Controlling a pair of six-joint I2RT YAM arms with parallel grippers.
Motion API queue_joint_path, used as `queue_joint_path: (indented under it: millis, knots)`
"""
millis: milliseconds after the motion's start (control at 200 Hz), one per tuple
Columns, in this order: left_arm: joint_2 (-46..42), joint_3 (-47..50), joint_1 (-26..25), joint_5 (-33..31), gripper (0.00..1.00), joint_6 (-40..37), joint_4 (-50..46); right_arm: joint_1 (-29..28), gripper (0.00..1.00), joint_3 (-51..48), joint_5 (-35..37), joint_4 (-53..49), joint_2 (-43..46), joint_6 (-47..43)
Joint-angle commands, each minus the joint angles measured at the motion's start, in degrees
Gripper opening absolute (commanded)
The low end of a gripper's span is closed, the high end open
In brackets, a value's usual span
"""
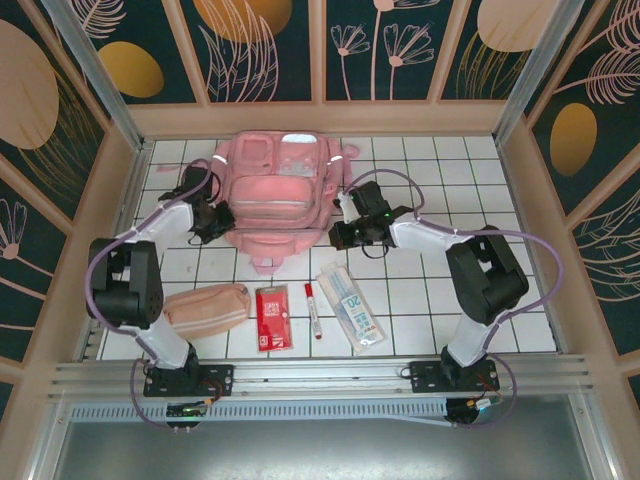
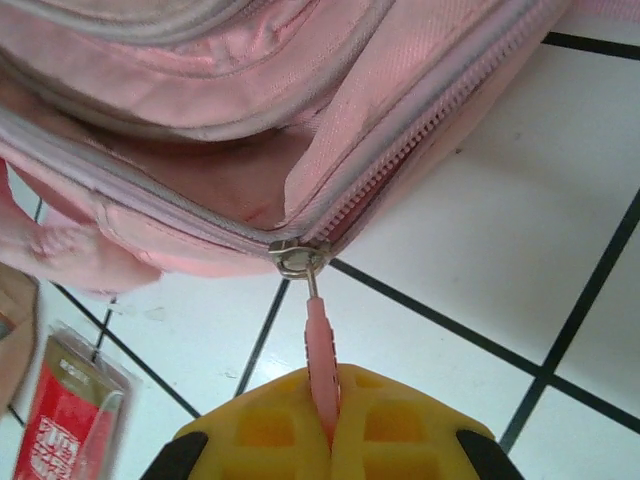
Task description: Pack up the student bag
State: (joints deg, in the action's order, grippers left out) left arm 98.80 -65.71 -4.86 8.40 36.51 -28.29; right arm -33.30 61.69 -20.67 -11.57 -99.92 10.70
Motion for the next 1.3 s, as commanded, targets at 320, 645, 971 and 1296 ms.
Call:
queue_joint_path:
  millis: [320,645,971,1296]
  knots:
    - [-4.44,-4.14,4.23,0.28,0.77,0.62,-7.28,-12.22,0.0,19.22,-4.97,-0.45,-12.97,2.93]
    - [-14.05,10.76,-3.2,2.8,0.88,18.51,-0.15,-16.09,0.0,25.6,-11.79,1.65,-19.32,2.64]
    - [-10.87,17.07,-3.49,-8.61,0.3,22.3,3.15,-15.64,0.0,21.2,-7.99,-1.47,-16.6,0.86]
    - [-12.33,15.15,-1.91,-11.78,0.0,13.3,1.73,0.67,0.0,12.61,6.76,-7.94,-11.95,-3.02]
